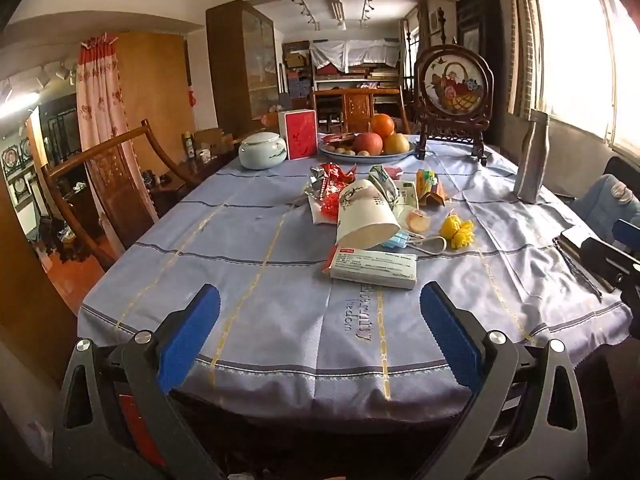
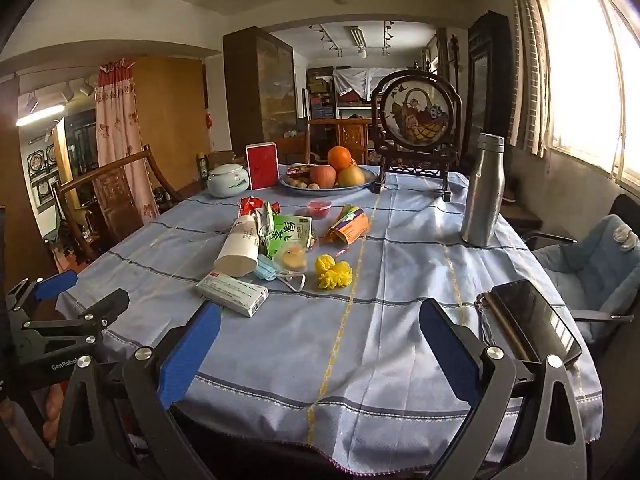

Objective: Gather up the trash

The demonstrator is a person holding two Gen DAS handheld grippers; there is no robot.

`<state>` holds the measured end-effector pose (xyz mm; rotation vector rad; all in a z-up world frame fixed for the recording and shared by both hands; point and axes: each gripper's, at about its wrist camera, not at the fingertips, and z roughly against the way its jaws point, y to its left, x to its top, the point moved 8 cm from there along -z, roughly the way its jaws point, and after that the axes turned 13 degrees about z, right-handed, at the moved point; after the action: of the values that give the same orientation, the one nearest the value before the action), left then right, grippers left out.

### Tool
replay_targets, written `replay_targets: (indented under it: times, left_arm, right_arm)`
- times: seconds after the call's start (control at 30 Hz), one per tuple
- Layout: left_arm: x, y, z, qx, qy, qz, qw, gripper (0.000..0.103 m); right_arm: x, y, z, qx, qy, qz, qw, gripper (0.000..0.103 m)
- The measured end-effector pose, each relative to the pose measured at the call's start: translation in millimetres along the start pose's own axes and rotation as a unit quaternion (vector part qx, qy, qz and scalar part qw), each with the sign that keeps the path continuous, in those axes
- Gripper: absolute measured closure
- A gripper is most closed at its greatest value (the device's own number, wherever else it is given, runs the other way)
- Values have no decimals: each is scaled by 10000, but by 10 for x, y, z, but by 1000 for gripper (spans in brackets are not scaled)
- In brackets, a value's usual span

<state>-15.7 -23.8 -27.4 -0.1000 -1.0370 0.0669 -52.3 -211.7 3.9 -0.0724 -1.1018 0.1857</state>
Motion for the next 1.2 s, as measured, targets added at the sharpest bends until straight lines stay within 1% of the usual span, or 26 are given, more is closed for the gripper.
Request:
replay_targets:
  times: [0.3, 0.53, 1.2]
  left_arm:
    - [-26, -19, 4, 71, -6, -30, 10000, 7]
    - [-32, 10, 0, 93, 43, 38, 9999, 7]
    - [-36, 32, 14, 100, 53, 57, 9999, 7]
  right_arm:
    - [-25, 25, -23, 34, 34, 39, 10000, 6]
    - [-26, 40, -19, 28, 25, 31, 10000, 6]
    - [-35, 67, 4, 76, -3, 15, 10000, 6]
